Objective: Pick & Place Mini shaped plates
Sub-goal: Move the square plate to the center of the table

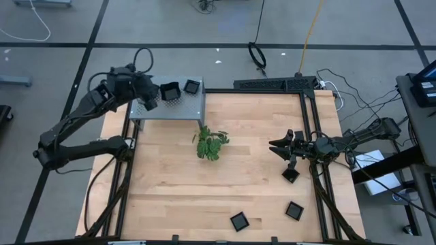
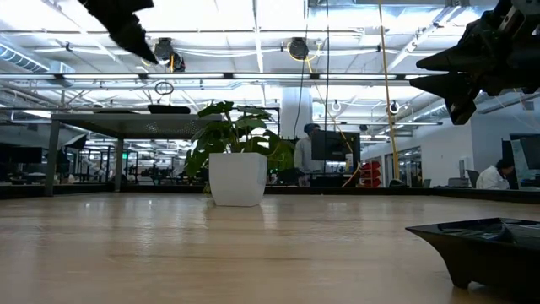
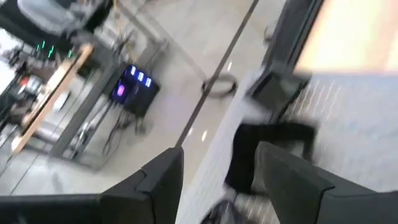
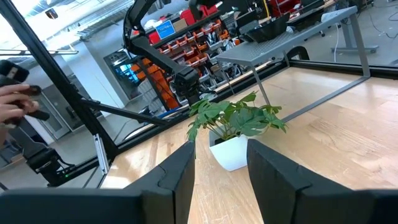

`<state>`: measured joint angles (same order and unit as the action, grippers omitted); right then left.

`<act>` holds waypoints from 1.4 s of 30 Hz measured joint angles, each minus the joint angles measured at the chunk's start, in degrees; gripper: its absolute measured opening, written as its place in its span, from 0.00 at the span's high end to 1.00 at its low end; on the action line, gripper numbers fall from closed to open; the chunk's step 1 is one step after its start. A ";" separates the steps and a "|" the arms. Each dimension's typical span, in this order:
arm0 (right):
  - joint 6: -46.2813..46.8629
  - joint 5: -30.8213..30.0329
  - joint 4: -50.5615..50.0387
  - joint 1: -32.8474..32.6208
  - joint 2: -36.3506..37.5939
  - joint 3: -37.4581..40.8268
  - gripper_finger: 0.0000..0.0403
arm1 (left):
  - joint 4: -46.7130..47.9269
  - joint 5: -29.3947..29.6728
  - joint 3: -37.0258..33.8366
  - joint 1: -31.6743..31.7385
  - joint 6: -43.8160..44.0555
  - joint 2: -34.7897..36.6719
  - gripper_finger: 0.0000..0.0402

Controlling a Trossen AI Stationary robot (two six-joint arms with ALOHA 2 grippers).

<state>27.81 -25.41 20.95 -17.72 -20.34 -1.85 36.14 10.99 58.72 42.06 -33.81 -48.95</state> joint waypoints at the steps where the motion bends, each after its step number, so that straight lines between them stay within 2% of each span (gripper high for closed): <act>1: 0.00 0.00 0.00 0.00 0.00 0.02 0.67 | -1.22 -1.06 0.00 -0.74 0.64 -0.04 0.47; 9: 0.00 0.00 0.00 0.00 0.00 0.02 0.67 | -7.78 -9.46 0.02 -8.79 3.14 -5.48 0.47; 13: 0.00 0.00 0.00 0.00 0.00 0.01 0.67 | -12.07 -9.73 0.02 -16.71 8.78 -9.92 0.47; 16: 0.00 0.00 0.00 0.00 0.00 0.02 0.67 | -17.93 -6.95 0.02 -23.99 13.43 -14.07 0.47; 21: 0.00 0.01 0.00 0.00 0.00 0.01 0.67 | -27.75 1.55 0.02 -35.88 16.64 -21.62 0.47; 27: 0.00 0.00 0.00 0.00 0.00 0.00 0.67 | -43.39 9.26 0.02 -46.56 20.48 -30.59 0.47; 30: 0.00 0.00 0.00 0.00 0.01 0.00 0.67 | -51.78 12.48 0.02 -49.74 22.42 -33.17 0.47; 34: 0.00 0.00 0.00 0.00 0.02 0.00 0.67 | -57.49 15.88 0.02 -51.77 21.82 -34.33 0.47; 42: 0.00 0.00 0.02 -0.01 0.02 0.00 0.67 | -65.44 16.10 0.02 -53.33 22.39 -34.33 0.47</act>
<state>27.81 -25.41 20.97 -17.73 -20.32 -1.85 -29.31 27.09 58.74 -11.27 -11.42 -83.29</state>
